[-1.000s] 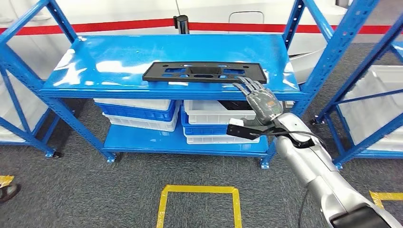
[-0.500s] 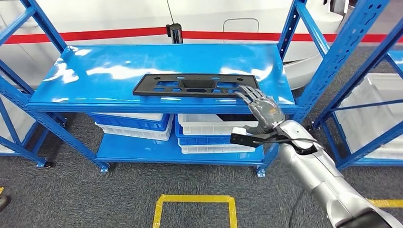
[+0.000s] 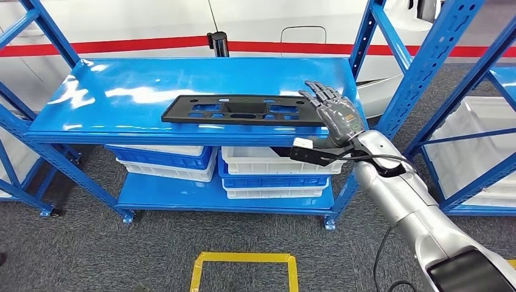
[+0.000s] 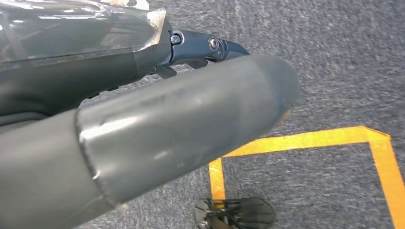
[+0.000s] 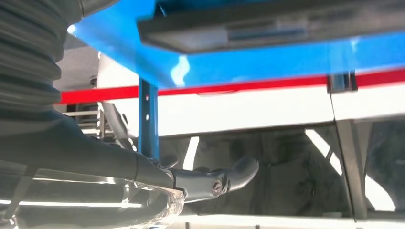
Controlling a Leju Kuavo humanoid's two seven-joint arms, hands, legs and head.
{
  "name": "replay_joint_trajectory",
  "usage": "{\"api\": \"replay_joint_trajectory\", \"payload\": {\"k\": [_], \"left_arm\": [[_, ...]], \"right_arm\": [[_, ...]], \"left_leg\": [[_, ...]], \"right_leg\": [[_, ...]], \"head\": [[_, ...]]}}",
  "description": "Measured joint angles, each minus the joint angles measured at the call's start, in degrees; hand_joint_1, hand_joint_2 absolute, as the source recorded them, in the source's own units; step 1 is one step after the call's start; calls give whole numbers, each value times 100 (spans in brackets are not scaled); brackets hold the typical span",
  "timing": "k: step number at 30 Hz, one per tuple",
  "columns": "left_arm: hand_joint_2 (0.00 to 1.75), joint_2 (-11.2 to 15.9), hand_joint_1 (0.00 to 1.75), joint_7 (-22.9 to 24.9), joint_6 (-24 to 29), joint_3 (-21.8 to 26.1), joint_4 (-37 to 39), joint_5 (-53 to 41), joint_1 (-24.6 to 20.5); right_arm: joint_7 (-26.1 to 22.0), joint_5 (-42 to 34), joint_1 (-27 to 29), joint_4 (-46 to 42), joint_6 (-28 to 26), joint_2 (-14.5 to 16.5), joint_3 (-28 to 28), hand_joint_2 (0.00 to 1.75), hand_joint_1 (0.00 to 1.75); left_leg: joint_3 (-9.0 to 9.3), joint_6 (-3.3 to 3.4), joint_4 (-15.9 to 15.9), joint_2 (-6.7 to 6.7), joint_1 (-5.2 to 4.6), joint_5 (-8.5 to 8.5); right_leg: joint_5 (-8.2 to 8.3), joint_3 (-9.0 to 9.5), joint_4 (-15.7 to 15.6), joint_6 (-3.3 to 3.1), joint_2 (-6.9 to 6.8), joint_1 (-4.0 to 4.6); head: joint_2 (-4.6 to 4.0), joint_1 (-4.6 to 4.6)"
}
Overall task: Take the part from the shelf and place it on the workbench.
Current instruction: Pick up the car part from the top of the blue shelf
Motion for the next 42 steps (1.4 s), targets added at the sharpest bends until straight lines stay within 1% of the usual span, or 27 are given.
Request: {"api": "replay_joint_trajectory", "payload": {"k": [2, 5, 6, 8, 9, 10, 11, 13, 15, 16, 17, 20, 21, 23, 24, 25, 26, 27, 29, 31, 34, 35, 37, 39, 40, 41, 42], "left_arm": [[0, -1, 0, -1, -10, 3, 0, -31, -8], [0, -14, 0, -1, -21, 3, -1, -78, -13], [0, -21, 0, -1, -25, 2, -1, -92, -17], [0, -31, 0, 0, -27, 2, -1, -115, -25], [0, -34, 0, 1, -31, 2, -1, -124, -25], [0, -40, 0, 2, -34, 2, -1, -131, -25], [0, -48, 0, 3, -35, 2, -1, -135, -25], [0, -63, 0, 5, -27, 2, -1, -139, -30], [0, -75, 0, 14, -16, 2, -1, -145, -33], [0, -79, 0, 22, -13, 2, -1, -147, -33], [0, -83, 0, 33, -10, 2, -1, -149, -33], [0, -89, 0, 56, -2, 0, -1, -152, -34], [0, -90, 0, 60, -1, -1, -1, -154, -36], [0, -93, 0, 64, 1, -1, -1, -160, -36], [0, -92, 0, 65, 0, -1, -1, -165, -36], [0, -92, 0, 65, -1, -1, -1, -174, -35], [0, -90, 0, 65, -1, 0, -1, -185, -37], [0, -88, 0, 65, -2, 1, -1, -193, -38], [0, -83, 0, 65, -1, 5, -1, -199, -44], [0, -83, 0, 65, 4, 9, -1, -202, -54], [0, -85, 0, 62, 17, 12, -1, -215, -62], [0, -89, 0, 58, 24, 13, -1, -219, -64], [0, -95, 0, 46, 39, 13, -1, -230, -72], [0, -93, 0, 36, 50, 16, -1, -244, -75], [0, -92, 0, 33, 52, 19, -1, -250, -73], [0, -94, 0, 32, 53, 21, -1, -256, -73], [0, -97, 0, 32, 53, 22, -1, -262, -75]], "right_arm": [[17, 14, 32, 7, -45, -30, -45, 175, 0], [46, 75, 111, 10, -87, -91, -117, 175, 0], [53, 97, 138, 10, -102, -113, -134, 175, 0], [65, 134, 207, 11, -124, -154, -152, 175, 0], [76, 150, 255, 11, -128, -170, -157, 175, 0], [85, 167, 298, 12, -130, -181, -166, 175, 0], [96, 189, 330, 12, -131, -187, -177, 175, 0], [109, 230, 350, 10, -131, -193, -203, 175, 0], [114, 260, 355, 5, -133, -196, -235, 175, 0], [114, 268, 364, 3, -134, -198, -248, 175, 0], [113, 275, 375, 1, -137, -202, -259, 175, 0], [107, 283, 389, -19, -140, -204, -280, 175, 0], [104, 288, 388, -28, -140, -202, -283, 175, 0], [98, 321, 390, -39, -129, -194, -282, 175, 0], [96, 348, 392, -38, -115, -185, -281, 175, 0], [91, 379, 393, -35, -94, -170, -281, 175, 0], [82, 409, 390, -32, -64, -149, -280, 175, 0], [70, 438, 378, -30, -31, -118, -280, 175, 0], [44, 490, 326, -29, 46, -36, -276, 175, 0], [31, 546, 247, -25, 134, 72, -261, 175, 0], [52, 651, 177, -13, 233, 260, -206, 175, 0], [66, 678, 164, -10, 249, 316, -182, 175, 0], [89, 714, 141, 0, 283, 396, -129, 175, 0], [104, 734, 141, 19, 314, 459, -62, 175, 0], [108, 745, 148, 29, 327, 489, -25, 175, 0], [111, 753, 154, 38, 333, 519, 14, 175, 0], [113, 767, 154, 43, 339, 549, 49, 175, 0]], "left_leg": [[46, 13, -129, 6, -46, -33], [119, 17, -269, 5, -35, 49], [146, 25, -312, 9, -27, 80], [152, 47, -321, 8, -48, 86], [151, 54, -319, 2, -59, 83], [151, 58, -315, -5, -69, 79], [153, 60, -310, -13, -78, 75], [158, 48, -287, -23, -94, 54], [149, 11, -239, -32, -124, 13], [142, -6, -222, -35, -132, -2], [137, -25, -215, -37, -137, -10], [78, -115, -93, -35, -109, -107], [-15, -163, 108, -33, -87, -228], [-349, -268, 777, -29, -16, -549], [-526, -309, 1099, -24, 23, -659], [-642, -343, 1280, -19, 59, -679], [-658, -366, 1255, -13, 91, -594], [-561, -382, 1014, -7, 118, -416], [-199, -395, 249, 4, 144, -40], [10, -365, -190, -2, 120, 91], [44, -232, -267, -15, 71, 100], [69, -175, -306, -14, 65, 124], [109, -82, -367, -13, 57, 161], [112, -44, -370, -24, 27, 157], [113, -37, -368, -31, 13, 153], [114, -34, -364, -40, 0, 149], [119, -36, -358, -48, -11, 144]], "right_leg": [[-3, -6, -21, 17, -8, 4], [-77, -86, 111, 47, -38, 15], [-194, -203, 353, 31, -47, 25], [-495, -559, 1075, -10, -53, 26], [-591, -722, 1383, -9, -53, 26], [-597, -800, 1504, 15, -53, 26], [-511, -767, 1401, 55, -53, 27], [-183, -437, 669, 127, -57, 27], [51, -135, 50, 98, -61, 47], [91, -78, -67, 59, -63, 58], [99, -69, -78, 15, -62, 68], [129, -38, -124, -88, -62, -3], [136, -22, -140, -125, -65, -29], [131, -11, -142, -171, -69, -36], [129, -11, -141, -179, -69, -38], [127, -10, -140, -179, -68, -42], [124, -7, -139, -175, -66, -50], [119, 1, -139, -169, -63, -62], [102, 15, -136, -135, -56, -68], [92, 12, -139, -72, -50, -52], [90, 17, -176, 52, -55, -46], [46, -11, -115, 68, -64, -44], [-189, -235, 352, 22, -82, -39], [-490, -633, 1142, -35, -84, -30], [-557, -779, 1407, -30, -84, -23], [-536, -826, 1470, -6, -84, -15], [-422, -745, 1280, 28, -84, -5]], "head": [[0, -5], [0, 2], [0, 6], [-1, 7], [-2, 6], [-2, 7], [-2, 7], [-1, 7], [0, 1], [0, 0], [0, -3], [0, -12], [0, -20], [-1, -37], [-1, -37], [-1, -37], [-1, -38], [-1, -37], [-1, -39], [0, -33], [1, -23], [0, -19], [0, -9], [0, -4], [0, -4], [1, -3], [1, -3]]}}
